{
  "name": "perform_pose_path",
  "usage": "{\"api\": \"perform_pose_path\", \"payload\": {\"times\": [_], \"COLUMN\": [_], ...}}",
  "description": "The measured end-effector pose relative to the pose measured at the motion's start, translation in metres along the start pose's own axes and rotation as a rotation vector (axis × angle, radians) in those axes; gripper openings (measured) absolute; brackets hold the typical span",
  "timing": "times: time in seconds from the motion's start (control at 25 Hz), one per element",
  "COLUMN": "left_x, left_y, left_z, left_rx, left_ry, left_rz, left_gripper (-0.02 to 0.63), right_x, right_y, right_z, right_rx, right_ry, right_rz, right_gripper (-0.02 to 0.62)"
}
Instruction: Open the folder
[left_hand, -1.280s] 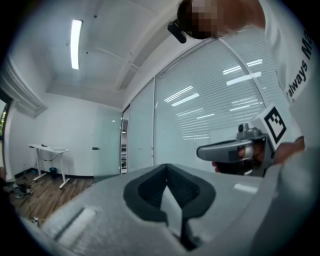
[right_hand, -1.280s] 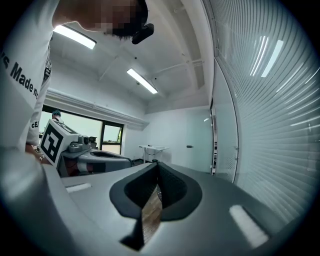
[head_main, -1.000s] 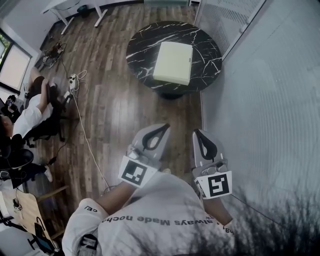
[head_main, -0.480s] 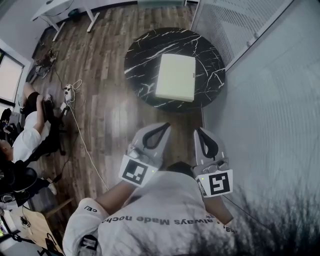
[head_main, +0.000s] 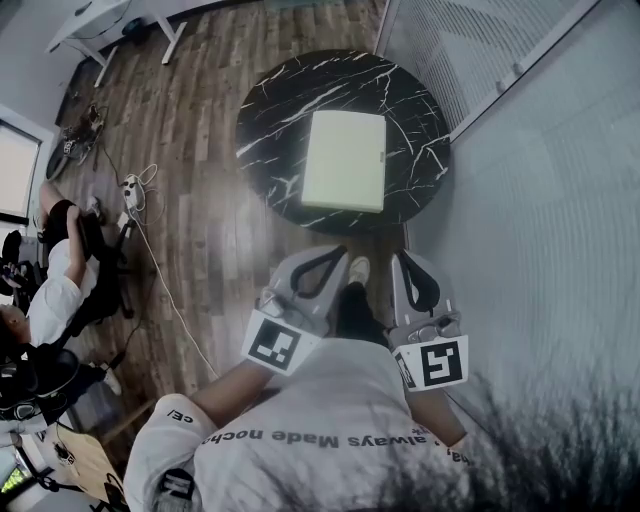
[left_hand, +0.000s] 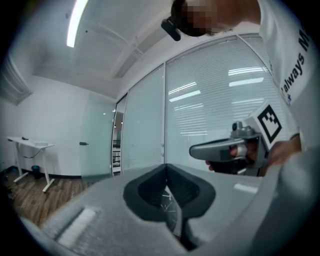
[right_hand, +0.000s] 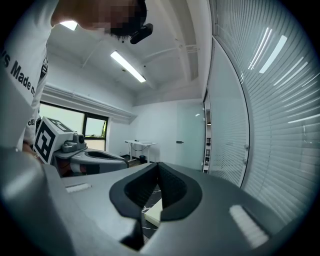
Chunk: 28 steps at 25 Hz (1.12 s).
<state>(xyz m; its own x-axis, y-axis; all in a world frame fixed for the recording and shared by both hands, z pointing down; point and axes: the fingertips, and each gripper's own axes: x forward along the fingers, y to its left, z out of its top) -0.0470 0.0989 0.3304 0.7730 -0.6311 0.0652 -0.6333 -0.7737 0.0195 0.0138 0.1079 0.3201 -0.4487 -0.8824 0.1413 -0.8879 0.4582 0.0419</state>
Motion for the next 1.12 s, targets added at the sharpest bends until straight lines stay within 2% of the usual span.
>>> {"api": "perform_pose_path", "payload": {"times": [0.28, 0.44, 0.72, 0.96, 1.12], "left_x": [0.089, 0.144, 0.206, 0.219, 0.223], "left_y": [0.029, 0.044, 0.068, 0.1, 0.114], "left_z": [0.001, 0.009, 0.016, 0.014, 0.011], "left_rx": [-0.015, 0.019, 0.014, 0.027, 0.089], "left_ry": [0.016, 0.023, 0.017, 0.021, 0.042], "left_rz": [0.011, 0.021, 0.073, 0.112, 0.086], "left_gripper": [0.003, 0.003, 0.004, 0.005, 0.005], "right_x": [0.044, 0.068, 0.109, 0.142, 0.159], "right_y": [-0.087, -0.143, -0.203, -0.218, -0.219], "right_z": [-0.002, 0.003, 0.003, 0.009, 0.013], "right_rx": [0.011, 0.008, -0.006, -0.022, 0.002], "right_ry": [-0.004, -0.013, -0.012, -0.004, 0.002], "right_rz": [-0.008, -0.004, 0.039, 0.051, 0.031], "right_gripper": [0.002, 0.002, 0.002, 0.002, 0.002]}}
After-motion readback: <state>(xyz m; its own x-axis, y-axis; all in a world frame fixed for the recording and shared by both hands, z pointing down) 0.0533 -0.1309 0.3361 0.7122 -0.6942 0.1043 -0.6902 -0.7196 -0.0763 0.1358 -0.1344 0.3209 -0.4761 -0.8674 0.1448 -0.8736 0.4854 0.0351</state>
